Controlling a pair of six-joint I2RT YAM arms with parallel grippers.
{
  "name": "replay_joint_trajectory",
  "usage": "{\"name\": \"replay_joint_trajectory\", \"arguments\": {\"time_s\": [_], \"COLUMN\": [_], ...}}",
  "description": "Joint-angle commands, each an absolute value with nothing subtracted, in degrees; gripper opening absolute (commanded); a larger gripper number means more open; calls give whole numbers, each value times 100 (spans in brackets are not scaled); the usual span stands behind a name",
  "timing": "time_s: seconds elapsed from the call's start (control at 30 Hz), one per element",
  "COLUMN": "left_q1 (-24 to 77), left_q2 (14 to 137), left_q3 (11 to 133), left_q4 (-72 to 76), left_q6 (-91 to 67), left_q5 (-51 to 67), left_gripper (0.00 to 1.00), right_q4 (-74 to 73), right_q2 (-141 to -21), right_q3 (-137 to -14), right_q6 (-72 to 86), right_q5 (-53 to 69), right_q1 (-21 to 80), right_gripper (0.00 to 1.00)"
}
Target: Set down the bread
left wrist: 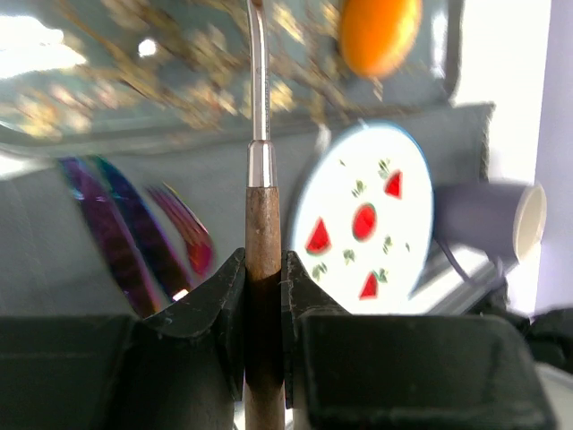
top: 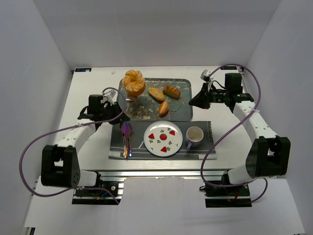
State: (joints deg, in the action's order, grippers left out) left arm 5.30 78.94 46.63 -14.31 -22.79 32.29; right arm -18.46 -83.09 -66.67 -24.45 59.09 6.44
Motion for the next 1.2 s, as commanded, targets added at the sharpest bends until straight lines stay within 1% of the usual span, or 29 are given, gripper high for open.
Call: {"name": "replay_joint_trajectory", "arguments": {"time_s": [0.0, 0.27, 0.4, 0.57, 0.73, 0.83, 1.17], "left_q1": [843, 1862, 2346, 3347, 4120, 4288, 4359], "left_q2": [7173, 5724, 5397, 5510, 6054, 6240, 6521], "left_q3": [4457, 3657, 3507, 3664, 3911, 4148, 5457], "left_q4": [-1660, -2047, -2548, -3154, -3594, -4016, -6387], "left_q6": [-2267, -3127, -3427, -3875, -4078, -4210, -4307], "left_q5": [3340, 2734, 2567, 2321, 2119, 2013, 1336], "left_gripper": [0, 0, 0, 0, 0, 0, 0], "right_q4": [-1951, -2100, -2188, -2171, -2136, -2153, -2083], "right_q2": [-8165, -8262, -8270, -8288, -8297, -8279, -8174], "right_q3": [-6741, -6926, -6961, -6961, -6996, -6987, -6803], "right_q6": [-2593, -2707, -2795, -2804, -2786, -2830, -2769], "right_q5": [5994, 5985, 5959, 5941, 5924, 5915, 5985], "right_q1": [615, 615, 615, 615, 615, 589, 554], "right_gripper": [18, 18, 18, 18, 18, 18, 18]}}
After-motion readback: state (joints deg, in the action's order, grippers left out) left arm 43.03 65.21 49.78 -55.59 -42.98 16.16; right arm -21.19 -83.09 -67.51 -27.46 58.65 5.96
